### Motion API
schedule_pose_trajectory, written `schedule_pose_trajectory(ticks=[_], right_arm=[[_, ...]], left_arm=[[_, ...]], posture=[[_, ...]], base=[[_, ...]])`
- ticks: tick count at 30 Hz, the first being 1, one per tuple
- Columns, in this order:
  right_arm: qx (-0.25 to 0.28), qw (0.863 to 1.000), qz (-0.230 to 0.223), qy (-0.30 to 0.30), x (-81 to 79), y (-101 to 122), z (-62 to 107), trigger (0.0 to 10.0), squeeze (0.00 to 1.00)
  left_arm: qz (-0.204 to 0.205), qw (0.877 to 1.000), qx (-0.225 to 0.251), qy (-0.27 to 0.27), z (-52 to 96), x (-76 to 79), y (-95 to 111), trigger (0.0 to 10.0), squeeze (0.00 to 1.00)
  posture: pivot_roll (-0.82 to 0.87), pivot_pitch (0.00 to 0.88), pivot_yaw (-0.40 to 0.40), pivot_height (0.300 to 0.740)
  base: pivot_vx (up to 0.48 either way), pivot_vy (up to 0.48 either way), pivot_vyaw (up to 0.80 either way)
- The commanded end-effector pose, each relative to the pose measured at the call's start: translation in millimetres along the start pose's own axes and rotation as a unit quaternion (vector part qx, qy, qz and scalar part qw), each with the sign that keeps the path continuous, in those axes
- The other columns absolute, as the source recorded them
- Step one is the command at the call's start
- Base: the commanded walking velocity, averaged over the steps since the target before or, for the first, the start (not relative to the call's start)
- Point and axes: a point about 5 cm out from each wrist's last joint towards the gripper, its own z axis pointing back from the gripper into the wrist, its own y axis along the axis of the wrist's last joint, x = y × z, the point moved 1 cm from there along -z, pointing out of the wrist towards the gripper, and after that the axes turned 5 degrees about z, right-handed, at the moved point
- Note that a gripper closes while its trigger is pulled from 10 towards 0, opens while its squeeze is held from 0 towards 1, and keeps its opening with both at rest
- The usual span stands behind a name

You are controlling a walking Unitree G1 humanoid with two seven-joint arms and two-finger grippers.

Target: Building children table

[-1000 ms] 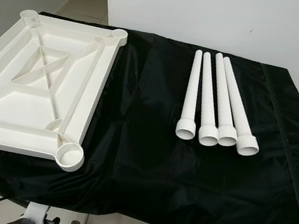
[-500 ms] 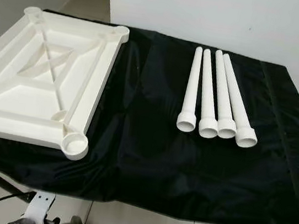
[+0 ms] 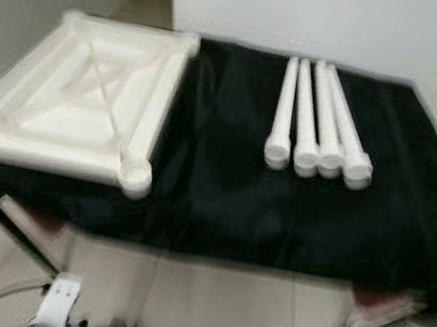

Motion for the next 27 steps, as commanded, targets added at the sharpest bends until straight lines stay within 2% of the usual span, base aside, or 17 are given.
schedule_pose_trajectory(ticks=[1, 11, 12, 14, 15, 20, 21, 22, 25, 27], right_arm=[[-0.004, 1.0, 0.001, 0.008, -4.3, -1.3, -0.3, 10.0, 0.0], [-0.003, 1.0, 0.004, 0.003, 3.2, -5.7, 2.3, 10.0, 0.0], [0.0, 1.0, 0.001, 0.004, 5.2, -5.6, 2.9, 10.0, 0.0], [0.002, 1.0, -0.002, 0.005, 6.4, -5.3, 3.1, 10.0, 0.0], [0.006, 1.0, -0.007, 0.005, 8.3, -4.7, 3.5, 10.0, 1.0], [0.022, 1.0, -0.012, 0.005, 12.8, -1.5, 4.3, 10.0, 1.0], [0.035, 0.999, -0.012, 0.007, 15.0, 2.1, 4.6, 10.0, 1.0], [0.052, 0.998, -0.022, 0.014, 17.2, 6.7, 5.0, 10.0, 0.0], [0.069, 0.997, -0.031, 0.022, 18.1, 11.6, 5.1, 10.0, 0.0], [0.123, 0.991, -0.018, 0.045, 7.0, 35.1, 1.6, 10.0, 0.0]], left_arm=[[0.002, 1.0, -0.015, 0.0, 1.3, 0.1, -8.7, 10.0, 0.0], [-0.017, 1.0, -0.008, -0.017, 1.1, 3.2, -6.8, 10.0, 0.0], [-0.016, 0.999, 0.0, -0.028, 1.1, 5.6, -5.2, 10.0, 0.14], [-0.015, 0.999, 0.005, -0.035, 1.1, 7.2, -4.0, 10.0, 0.14], [-0.012, 0.999, 0.015, -0.044, 1.1, 8.8, -1.6, 10.0, 1.0], [-0.012, 0.997, 0.039, -0.062, 1.2, 11.2, 5.7, 10.0, 1.0], [-0.025, 0.995, 0.059, -0.076, 1.8, 12.6, 11.2, 10.0, 0.0], [-0.035, 0.992, 0.077, -0.091, 2.6, 13.8, 16.3, 10.0, 0.0], [-0.046, 0.989, 0.093, -0.102, 3.5, 14.3, 20.7, 10.0, 0.0], [-0.06, 0.981, 0.131, -0.133, 6.7, 12.9, 32.5, 10.0, 0.0]], posture=[[0.01, 0.004, -0.018, 0.74], [0.01, 0.027, -0.019, 0.74], [0.01, 0.039, -0.019, 0.74], [0.01, 0.039, -0.019, 0.74], [0.01, 0.047, -0.018, 0.74], [0.01, 0.053, -0.017, 0.74], [0.01, 0.061, -0.016, 0.74], [0.01, 0.071, -0.018, 0.74], [0.01, 0.071, -0.018, 0.74], [0.01, 0.077, -0.019, 0.74]], base=[[0.0, 0.0, 0.0], [0.0, 0.0, 0.0], [0.0, 0.0, 0.0], [0.0, 0.0, 0.0], [0.0, 0.0, 0.0], [0.0, 0.0, 0.0], [0.0, 0.0, 0.0], [0.0, 0.0, 0.0], [0.0, 0.0, 0.0], [0.0, 0.0, 0.0]])
